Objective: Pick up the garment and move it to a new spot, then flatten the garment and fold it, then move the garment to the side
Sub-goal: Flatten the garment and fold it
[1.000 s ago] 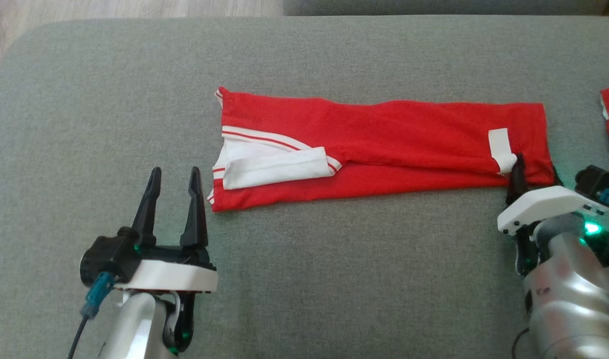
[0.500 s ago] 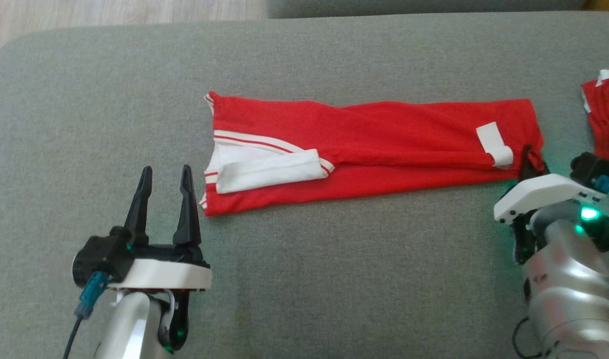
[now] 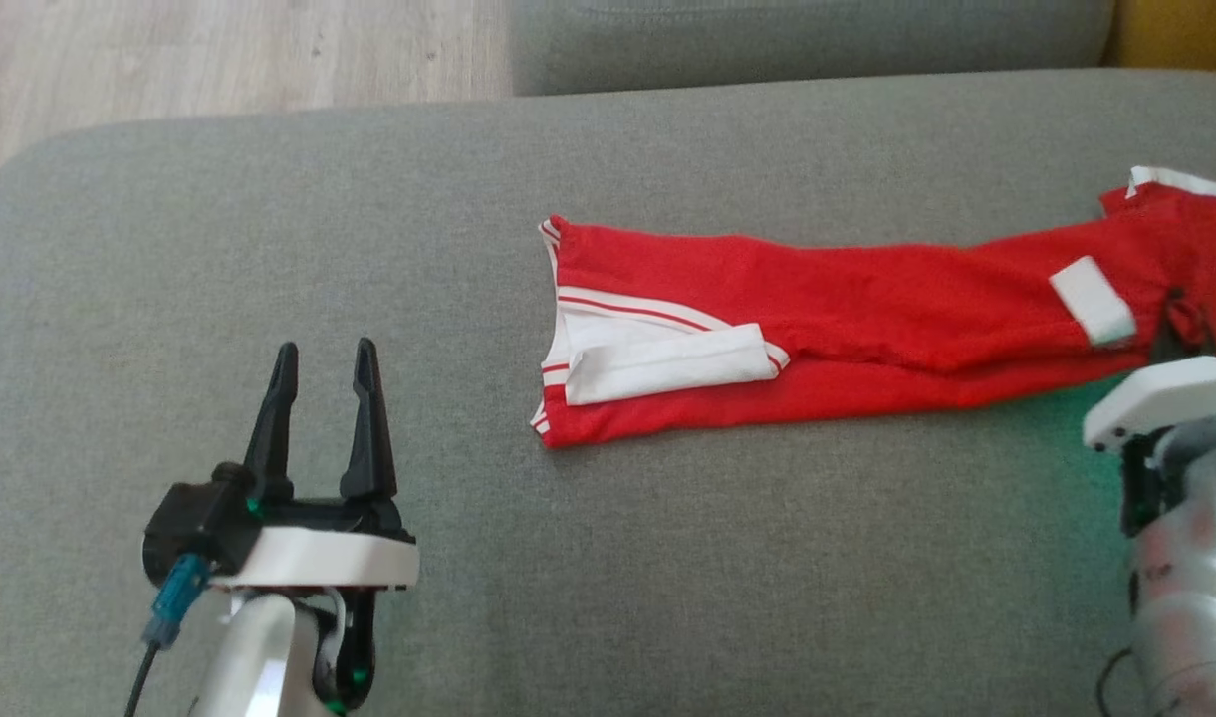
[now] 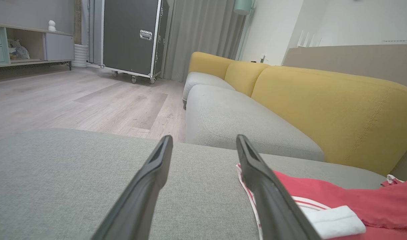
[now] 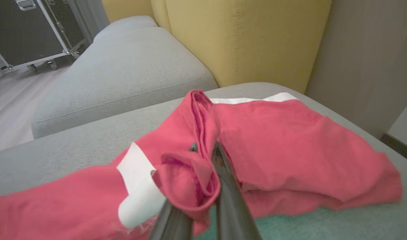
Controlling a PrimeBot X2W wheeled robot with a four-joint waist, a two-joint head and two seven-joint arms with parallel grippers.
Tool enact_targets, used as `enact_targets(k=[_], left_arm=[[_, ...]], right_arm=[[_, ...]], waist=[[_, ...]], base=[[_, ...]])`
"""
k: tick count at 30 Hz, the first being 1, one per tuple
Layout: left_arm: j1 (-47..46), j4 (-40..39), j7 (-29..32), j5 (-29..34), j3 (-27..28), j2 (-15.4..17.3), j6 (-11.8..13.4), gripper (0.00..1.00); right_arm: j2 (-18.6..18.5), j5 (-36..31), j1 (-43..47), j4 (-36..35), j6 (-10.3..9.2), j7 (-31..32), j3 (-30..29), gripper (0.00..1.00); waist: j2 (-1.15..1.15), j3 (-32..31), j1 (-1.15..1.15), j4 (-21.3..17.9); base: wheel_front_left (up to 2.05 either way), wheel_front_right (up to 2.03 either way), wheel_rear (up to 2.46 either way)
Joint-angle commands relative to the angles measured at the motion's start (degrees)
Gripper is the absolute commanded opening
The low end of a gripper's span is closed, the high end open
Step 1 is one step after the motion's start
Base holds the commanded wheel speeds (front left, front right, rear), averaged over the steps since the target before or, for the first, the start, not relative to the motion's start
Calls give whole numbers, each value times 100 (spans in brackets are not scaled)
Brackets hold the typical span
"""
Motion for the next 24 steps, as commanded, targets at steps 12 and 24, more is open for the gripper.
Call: enact_targets(k=[12, 24], left_arm=[[185, -231, -53, 74, 243, 25, 27, 100], [194, -294, -53, 167, 190, 25, -52, 100]], right_arm=[[554, 900, -208, -397, -4, -77, 1673, 0], [560, 3353, -49, -734, -4, 33, 4761, 0]], waist=[[0, -554, 0, 468], [0, -567, 0, 1107]], base=[[0, 0, 0], [0, 0, 0]])
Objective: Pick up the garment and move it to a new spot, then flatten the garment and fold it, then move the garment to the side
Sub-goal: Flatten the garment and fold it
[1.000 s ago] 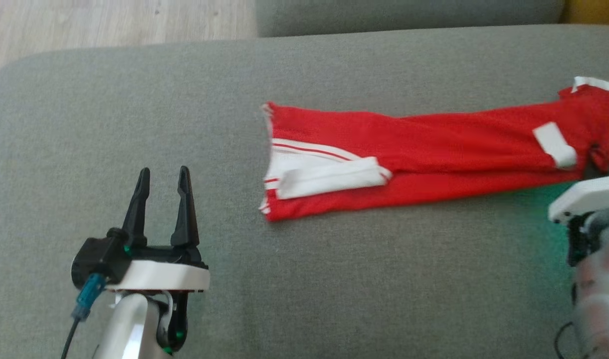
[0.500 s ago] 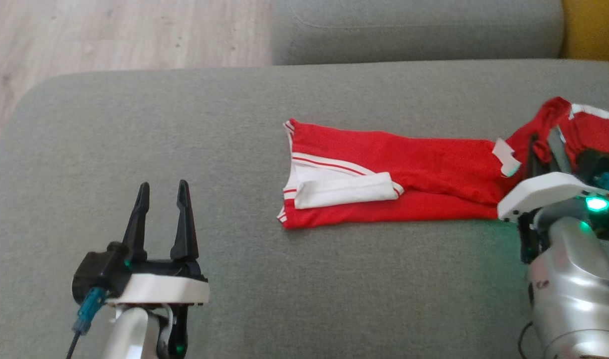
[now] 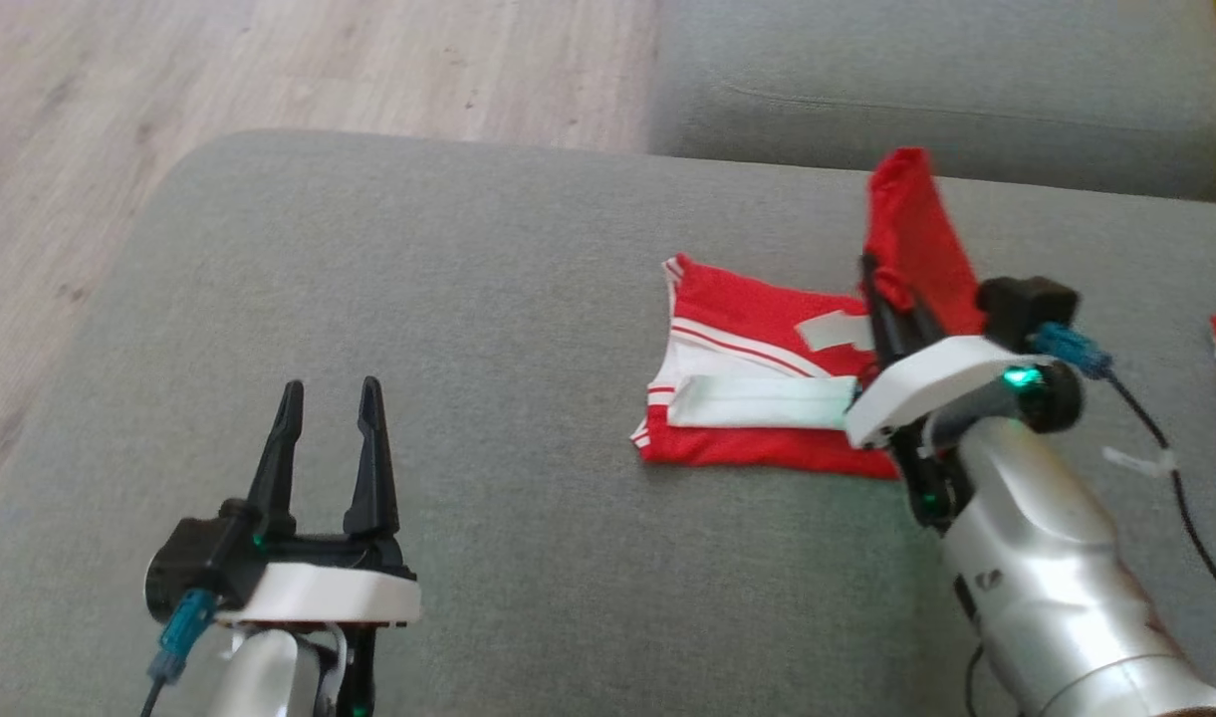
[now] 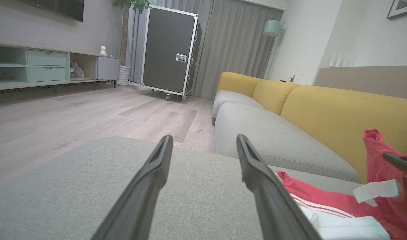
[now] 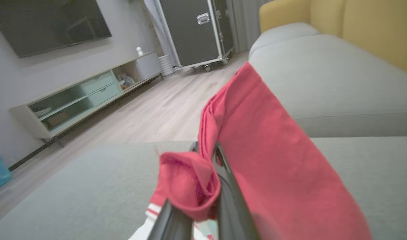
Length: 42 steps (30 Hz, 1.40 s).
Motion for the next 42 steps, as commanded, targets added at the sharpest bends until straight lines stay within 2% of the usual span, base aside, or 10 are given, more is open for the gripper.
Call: enact_targets(k=[1, 8, 20, 21, 26, 31, 35, 42], left_arm=[[-196, -199, -46, 48, 172, 24, -24, 100], [-297, -172, -46, -8, 26, 24, -37, 100], [-395, -138, -46, -75, -127, 24, 30, 100], [-393, -120, -46, -70, -140, 24, 31, 100], [-407, -77, -46, -27, -104, 24, 40, 100], [-367, -92, -46, 22, 5, 30, 26, 100], [-311, -182, -46, 33, 124, 31, 12, 100], [-175, -317, -46, 5, 308, 28, -3, 100]], right_arm=[[63, 126, -59, -196, -5, 13, 227, 0], [64, 935, -66, -23, -5, 76, 1212, 0], [64, 1771, -185, 534, -5, -67, 2098, 0], [64, 1780, -197, 561, -5, -76, 2178, 100], [64, 2104, -159, 220, -5, -86, 2748, 100], [64, 2173, -263, -208, -5, -96, 2776, 100], [64, 1541, -273, -472, -5, -97, 2113, 100], [64, -491, 278, -1157, -5, -98, 226, 100]], waist=[[0, 51, 0, 103], [0, 239, 0, 444], [0, 459, 0, 710], [0, 463, 0, 707], [0, 420, 0, 600], [0, 266, 0, 329], [0, 129, 0, 40], [0, -97, 0, -488]], base=[[0, 0, 0], [0, 0, 0], [0, 0, 0], [0, 0, 0], [0, 0, 0], [0, 0, 0], [0, 0, 0], [0, 0, 0]])
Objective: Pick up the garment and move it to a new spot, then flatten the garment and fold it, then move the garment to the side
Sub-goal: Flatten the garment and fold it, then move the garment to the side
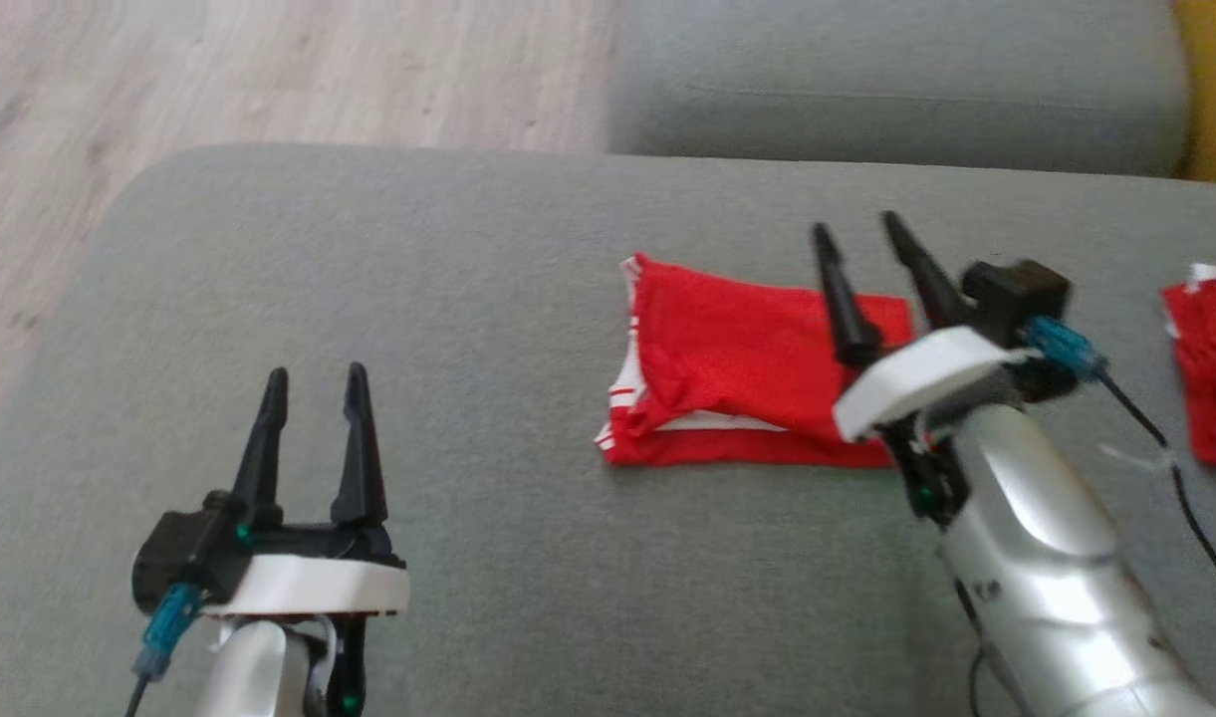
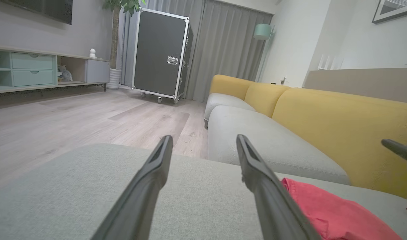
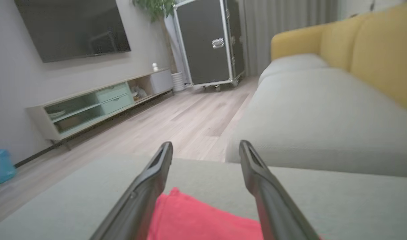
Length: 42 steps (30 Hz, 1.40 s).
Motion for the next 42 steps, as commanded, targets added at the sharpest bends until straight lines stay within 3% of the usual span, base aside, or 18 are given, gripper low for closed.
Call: enact_targets(k=[1, 3, 11, 21, 34, 42], left_arm=[[-87, -244, -46, -2, 281, 27, 3, 100], [-47, -277, -46, -30, 333, 26, 12, 100], [40, -326, -46, -130, 336, 25, 30, 100], [201, -270, -46, -198, 446, 24, 50, 100], [104, -235, -46, -177, 314, 24, 29, 100], [-109, -202, -46, -80, 267, 24, -34, 100]], right_arm=[[72, -506, 232, -405, -4, -61, -371, 100], [72, -990, 476, -728, -4, -62, -840, 100], [72, -2033, 1406, -1821, -4, -62, -1808, 100], [72, -1991, 2436, -2633, -4, -62, -1942, 100], [72, -1961, 2313, -2738, -4, -62, -1950, 100], [72, -2126, 1597, -1877, -4, 67, -1898, 100]], waist=[[0, -146, 0, -297], [0, -174, 0, -424], [0, -226, 0, -752], [0, -180, 0, -992], [0, -25, 0, -901], [0, 258, 0, -638]], base=[[0, 0, 0], [0, 0, 0], [0, 0, 0], [0, 0, 0], [0, 0, 0], [0, 0, 0]])
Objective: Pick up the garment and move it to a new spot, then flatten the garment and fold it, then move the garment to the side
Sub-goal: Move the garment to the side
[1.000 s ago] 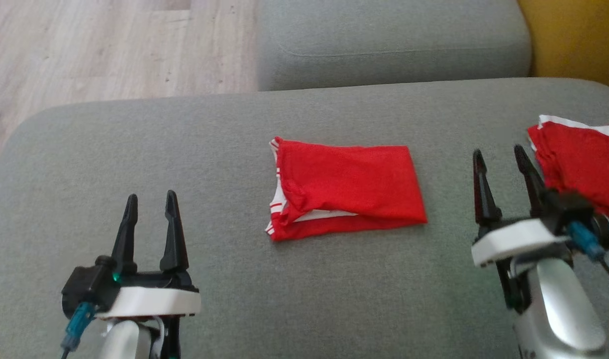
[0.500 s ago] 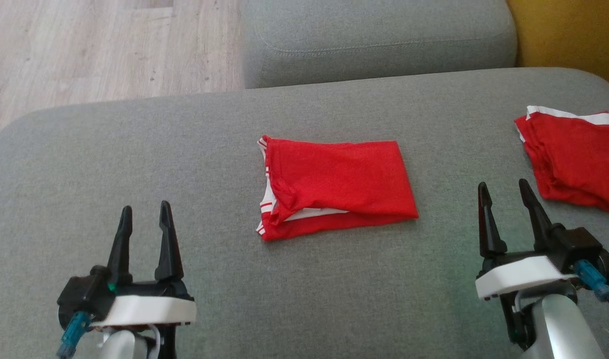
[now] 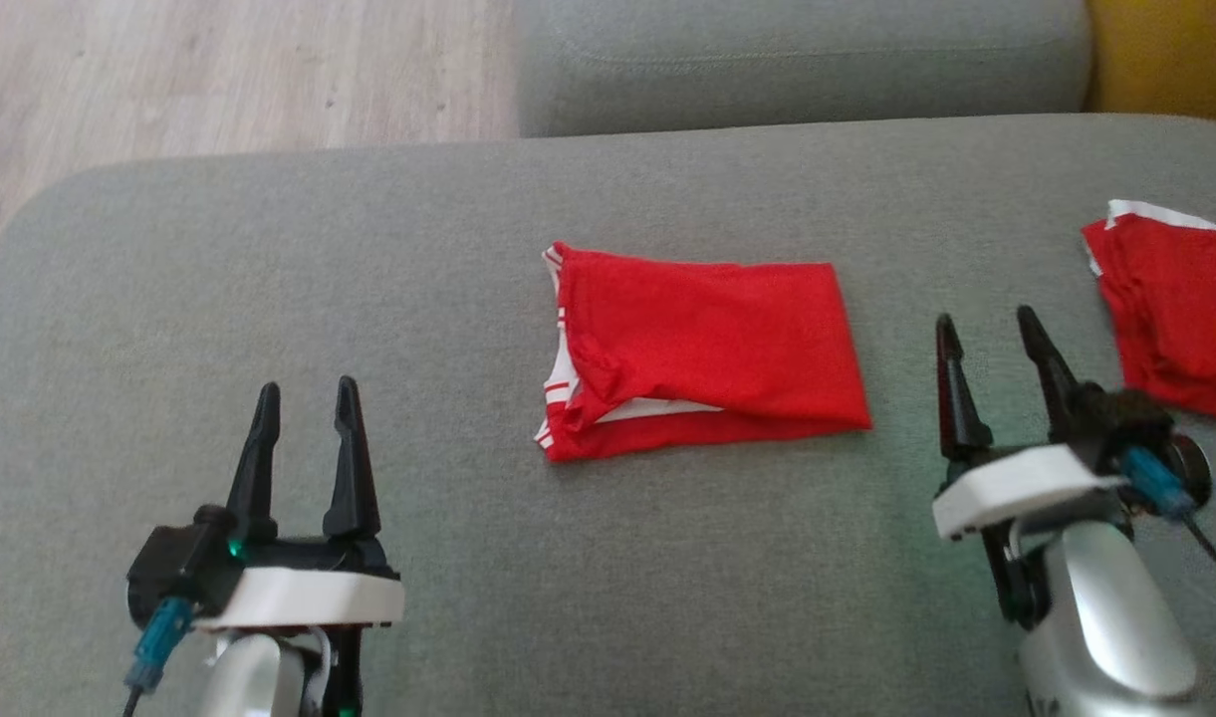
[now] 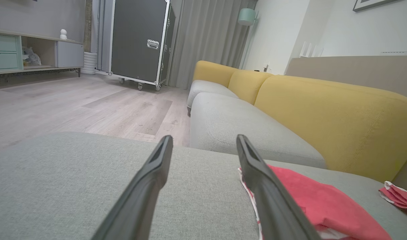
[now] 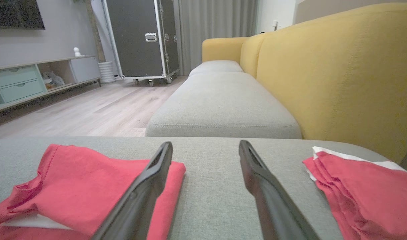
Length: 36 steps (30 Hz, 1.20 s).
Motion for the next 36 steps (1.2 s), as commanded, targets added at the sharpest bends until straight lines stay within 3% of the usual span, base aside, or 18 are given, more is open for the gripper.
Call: enact_targets(k=[1, 12, 23, 24, 25, 36], left_arm=[[-297, -149, -46, 26, 124, 24, -13, 100], [-476, -99, -46, 8, -71, 24, 1, 100], [-579, -80, -46, -2, -200, 24, 35, 100], [-581, -81, -46, -5, -205, 24, 39, 100], [-580, -82, -46, -7, -206, 24, 46, 100], [-518, -146, -46, -24, -167, 24, 85, 100]], right_arm=[[-13, -13, -449, 151, -4, 116, 158, 100], [-13, 214, -1343, 1851, -4, 571, 59, 100], [-13, 569, -2061, 3552, -4, 639, 245, 100], [-13, 611, -2097, 3662, -4, 627, 310, 67], [-13, 617, -2133, 3739, -4, 576, 394, 0], [-13, -499, -2343, 3668, -4, -32, 273, 0]], waist=[[0, 116, 0, 131], [0, 419, 0, 565], [0, 608, 0, 901], [0, 608, 0, 912], [0, 605, 0, 913], [0, 348, 0, 440]], base=[[0, 0, 0], [0, 0, 0], [0, 0, 0], [0, 0, 0], [0, 0, 0], [0, 0, 0]])
